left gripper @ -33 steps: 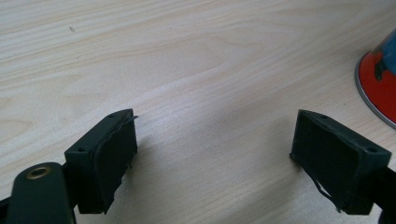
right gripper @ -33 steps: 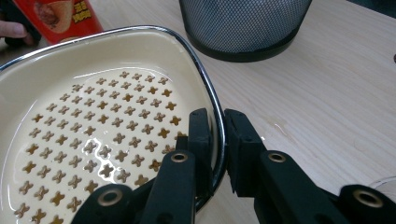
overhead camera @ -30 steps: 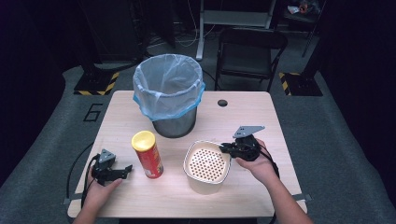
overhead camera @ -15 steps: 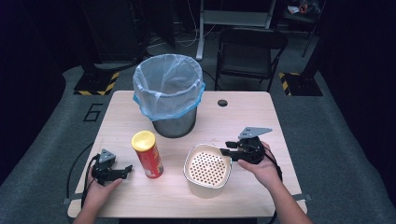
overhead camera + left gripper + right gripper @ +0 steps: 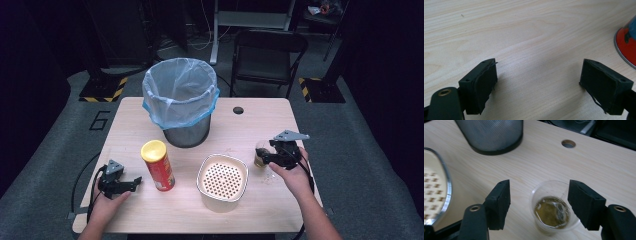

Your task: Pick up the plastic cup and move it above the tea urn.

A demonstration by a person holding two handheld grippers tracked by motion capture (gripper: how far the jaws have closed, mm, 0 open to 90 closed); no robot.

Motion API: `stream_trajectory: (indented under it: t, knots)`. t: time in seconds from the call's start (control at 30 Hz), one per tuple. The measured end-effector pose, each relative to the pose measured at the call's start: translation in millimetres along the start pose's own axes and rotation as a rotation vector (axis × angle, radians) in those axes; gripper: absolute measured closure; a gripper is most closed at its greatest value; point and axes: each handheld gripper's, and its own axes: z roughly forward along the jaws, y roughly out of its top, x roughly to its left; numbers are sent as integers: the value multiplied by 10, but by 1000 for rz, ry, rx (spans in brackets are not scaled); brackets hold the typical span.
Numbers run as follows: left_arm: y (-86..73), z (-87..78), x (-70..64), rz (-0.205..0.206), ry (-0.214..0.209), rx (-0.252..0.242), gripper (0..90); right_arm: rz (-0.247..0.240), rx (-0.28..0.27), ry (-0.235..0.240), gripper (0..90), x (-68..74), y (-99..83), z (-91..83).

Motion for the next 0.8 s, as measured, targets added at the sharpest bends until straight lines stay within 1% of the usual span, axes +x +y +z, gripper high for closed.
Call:
stream_trajectory:
  t: [0.07,0.13,0.3,0.5,0.57,0.63,0.7,0.77,0.8]
  knots:
    - [0,0,-1,-1,0,0,138,16,7,-29,308,-42,-61,24]
    - [0,0,0,0,0,0,138,39,18,-41,291,-63,-120,39]
    - [0,0,0,0,0,0,138,61,31,-74,229,-73,-255,62]
    - [0,0,0,0,0,0,138,102,38,-90,204,-72,-363,150]
    - [0,0,0,0,0,0,138,106,46,-91,205,-73,-385,196]
    - [0,0,0,0,0,0,138,97,61,-98,205,-82,-414,274]
    - [0,0,0,0,0,0,138,107,70,-97,210,-79,-436,339]
    - [0,0,0,0,0,0,138,101,81,-105,210,-69,-446,395]
    - [0,0,0,0,-1,0,138,91,81,-106,212,-61,-448,420]
